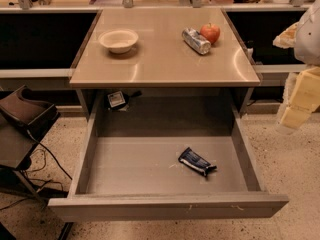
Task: Pick rxbar blueberry from top drawer and place on counter
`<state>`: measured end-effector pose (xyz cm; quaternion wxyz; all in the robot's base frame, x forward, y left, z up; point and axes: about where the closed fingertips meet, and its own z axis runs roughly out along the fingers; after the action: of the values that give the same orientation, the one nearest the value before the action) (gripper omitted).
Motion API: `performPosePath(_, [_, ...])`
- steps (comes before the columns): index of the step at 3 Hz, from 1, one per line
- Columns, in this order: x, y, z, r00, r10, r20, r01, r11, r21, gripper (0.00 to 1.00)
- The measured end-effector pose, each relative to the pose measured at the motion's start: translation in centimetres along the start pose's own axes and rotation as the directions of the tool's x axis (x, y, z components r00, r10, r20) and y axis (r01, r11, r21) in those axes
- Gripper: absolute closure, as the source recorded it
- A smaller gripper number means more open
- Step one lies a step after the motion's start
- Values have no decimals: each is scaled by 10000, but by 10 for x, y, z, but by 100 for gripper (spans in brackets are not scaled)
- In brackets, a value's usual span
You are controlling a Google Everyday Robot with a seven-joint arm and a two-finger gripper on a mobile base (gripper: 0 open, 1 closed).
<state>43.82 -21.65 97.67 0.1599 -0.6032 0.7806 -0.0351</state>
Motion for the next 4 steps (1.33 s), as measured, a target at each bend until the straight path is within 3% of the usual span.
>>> performPosePath(1, [0,0,0,10000,0,2,0,10000,-1,0])
performPosePath(2, [2,0,21,9992,-10,411,21,9997,-255,0])
performPosePath(3, [5,3,81,9903,35,1390,125,9934,-1139,0])
performPosePath(4, [2,6,153,9667,357,2532,193,9772,-2113,0])
